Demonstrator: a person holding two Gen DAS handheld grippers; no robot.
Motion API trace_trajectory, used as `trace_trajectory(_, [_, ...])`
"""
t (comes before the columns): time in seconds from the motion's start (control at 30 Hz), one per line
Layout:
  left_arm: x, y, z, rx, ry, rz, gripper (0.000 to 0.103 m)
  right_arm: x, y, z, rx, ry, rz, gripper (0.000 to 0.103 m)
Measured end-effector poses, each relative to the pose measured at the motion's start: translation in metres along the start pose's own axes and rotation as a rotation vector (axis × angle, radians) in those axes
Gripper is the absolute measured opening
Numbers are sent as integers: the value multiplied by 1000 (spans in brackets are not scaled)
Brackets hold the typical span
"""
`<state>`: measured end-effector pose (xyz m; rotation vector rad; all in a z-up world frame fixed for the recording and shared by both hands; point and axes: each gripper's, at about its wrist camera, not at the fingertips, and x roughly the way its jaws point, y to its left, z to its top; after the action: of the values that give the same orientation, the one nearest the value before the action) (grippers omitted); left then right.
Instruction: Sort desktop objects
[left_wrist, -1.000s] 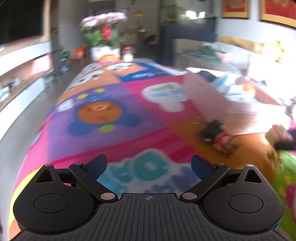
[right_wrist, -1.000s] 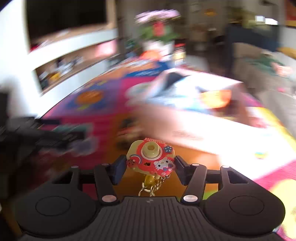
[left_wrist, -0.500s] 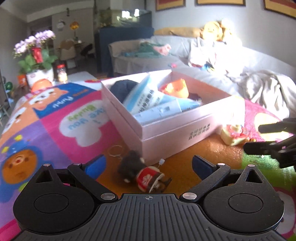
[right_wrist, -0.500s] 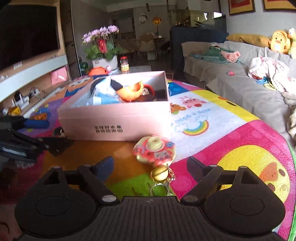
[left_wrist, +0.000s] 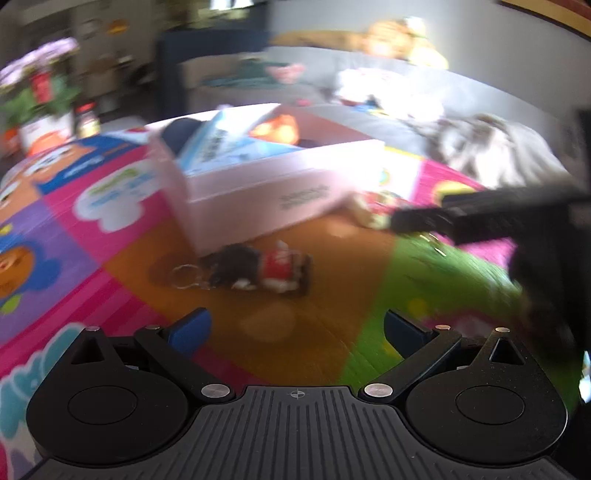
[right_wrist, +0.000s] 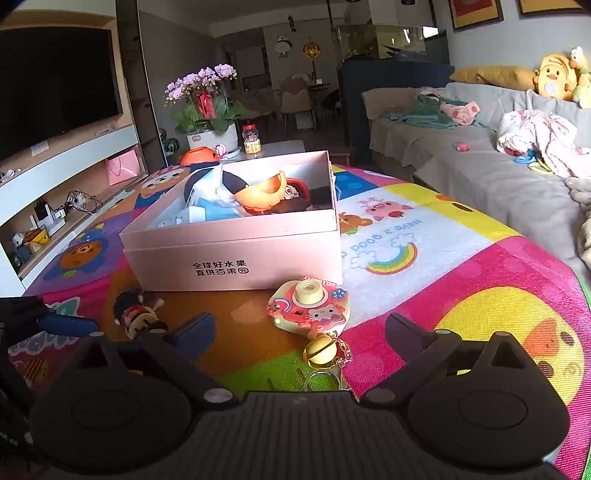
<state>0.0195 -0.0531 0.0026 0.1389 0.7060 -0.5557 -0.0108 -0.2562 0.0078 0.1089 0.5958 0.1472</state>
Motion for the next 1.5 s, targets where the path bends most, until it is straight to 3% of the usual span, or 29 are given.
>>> trace_trajectory(0.13, [13, 1, 14, -13, -49, 102, 102, -3, 0, -1, 10, -5, -12, 99])
trace_trajectory(0.27, [25, 4, 25, -9, -51, 130, 79, -4, 0, -2, 13, -16, -18, 99])
trace_trajectory(0.37, [35, 3, 27, -15, -33, 143, 71, -4, 0, -2, 16, -13, -19, 99])
trace_trajectory(0.77, [-15, -14, -15, 42, -11, 115, 71, 1, 6, 0, -7, 13, -40, 99])
trace_trajectory(0.9, [-27, -11, -23, 23, -10, 124, 85, 14, 13, 6, -31, 70, -48, 99])
trace_trajectory(1.03, [-27, -9, -24, 2, -11, 110, 88, 29, 21, 18, -62, 74, -77, 99])
trace_trajectory(1.07, [-27, -9, -25, 3, -12, 102, 90, 34, 24, 21, -71, 73, -85, 96])
trace_trajectory(1.2, [-27, -11, -23, -1, -21, 100, 92, 51, 29, 24, -84, 151, -88, 58])
trace_trajectory(1.5, [-2, -12, -6, -45, -9, 141, 86, 20, 24, 17, -54, 208, 12, 58])
